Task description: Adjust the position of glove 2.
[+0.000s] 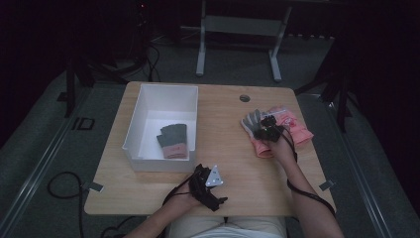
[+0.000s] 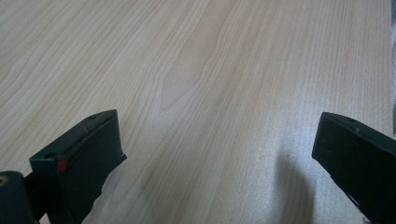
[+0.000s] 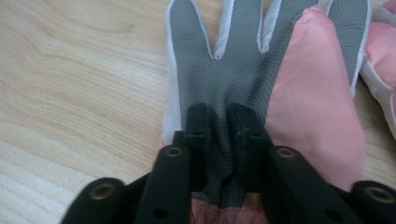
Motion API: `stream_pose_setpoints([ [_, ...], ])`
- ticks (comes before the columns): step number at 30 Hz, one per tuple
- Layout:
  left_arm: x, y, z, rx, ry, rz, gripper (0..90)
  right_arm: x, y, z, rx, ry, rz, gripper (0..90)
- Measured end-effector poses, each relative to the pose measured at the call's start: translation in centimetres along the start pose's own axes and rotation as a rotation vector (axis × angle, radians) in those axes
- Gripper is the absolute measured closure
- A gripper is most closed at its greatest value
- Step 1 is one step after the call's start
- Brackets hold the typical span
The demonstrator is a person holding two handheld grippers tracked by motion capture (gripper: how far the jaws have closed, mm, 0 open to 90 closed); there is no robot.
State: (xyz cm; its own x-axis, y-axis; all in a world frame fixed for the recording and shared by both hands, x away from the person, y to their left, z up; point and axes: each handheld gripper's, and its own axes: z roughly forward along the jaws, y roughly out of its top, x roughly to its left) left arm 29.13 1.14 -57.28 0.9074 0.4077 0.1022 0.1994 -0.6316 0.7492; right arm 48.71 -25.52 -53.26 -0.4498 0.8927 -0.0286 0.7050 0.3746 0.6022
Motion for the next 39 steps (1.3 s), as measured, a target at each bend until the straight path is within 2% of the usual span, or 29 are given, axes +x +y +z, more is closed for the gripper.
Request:
stream_pose_setpoints([
  [5, 0.0, -0.1, 0.0, -0.012, 0.009, 0.007, 1.3, 0.4, -0.1, -1.0, -0.049, -0.011, 0.043, 86.8],
  [8, 0.1, -0.1, -0.1, -0.019, 0.012, 0.014, 1.3, 1.2, -0.3, -2.5, -0.086, 0.015, 0.067, 87.4],
  [11, 0.2, -0.1, -0.2, -0.023, 0.013, 0.011, 1.3, 2.4, -0.5, -4.6, -0.139, 0.036, 0.09, 87.5],
  [16, 0.0, -0.1, -0.4, -0.027, 0.016, 0.019, 1.3, 5.2, -0.9, -8.2, -0.211, 0.049, 0.131, 87.5],
  [19, 0.0, -0.2, -0.5, -0.034, 0.008, 0.019, 1.3, 6.7, -1.4, -9.8, -0.236, 0.054, 0.148, 87.4],
  [22, 0.0, -0.3, -0.6, -0.038, 0.008, 0.015, 1.3, 7.4, -1.7, -10.7, -0.258, 0.063, 0.174, 87.4],
  [23, -0.1, -0.3, -0.6, -0.044, 0.018, 0.023, 1.3, 7.8, -1.8, -11.0, -0.268, 0.056, 0.175, 87.4],
  [24, -0.1, -0.3, -0.7, -0.046, 0.025, 0.027, 1.3, 8.3, -2.3, -11.6, -0.291, 0.064, 0.2, 87.4],
  [26, -0.2, -0.3, -0.8, -0.054, 0.023, 0.021, 1.3, 8.8, -2.9, -11.8, -0.307, 0.06, 0.209, 87.4],
  [30, -0.3, -0.4, -0.8, -0.041, 0.016, 0.025, 1.3, 9.5, -4.1, -11.2, -0.288, 0.055, 0.231, 87.4],
  [34, -0.5, -0.5, -0.8, -0.042, 0.019, 0.029, 1.3, 9.9, -5.3, -9.4, -0.234, 0.046, 0.251, 87.5],
  [39, -0.5, -0.5, -0.9, -0.045, 0.018, 0.033, 1.3, 10.0, -6.0, -6.9, -0.179, 0.048, 0.28, 87.4],
])
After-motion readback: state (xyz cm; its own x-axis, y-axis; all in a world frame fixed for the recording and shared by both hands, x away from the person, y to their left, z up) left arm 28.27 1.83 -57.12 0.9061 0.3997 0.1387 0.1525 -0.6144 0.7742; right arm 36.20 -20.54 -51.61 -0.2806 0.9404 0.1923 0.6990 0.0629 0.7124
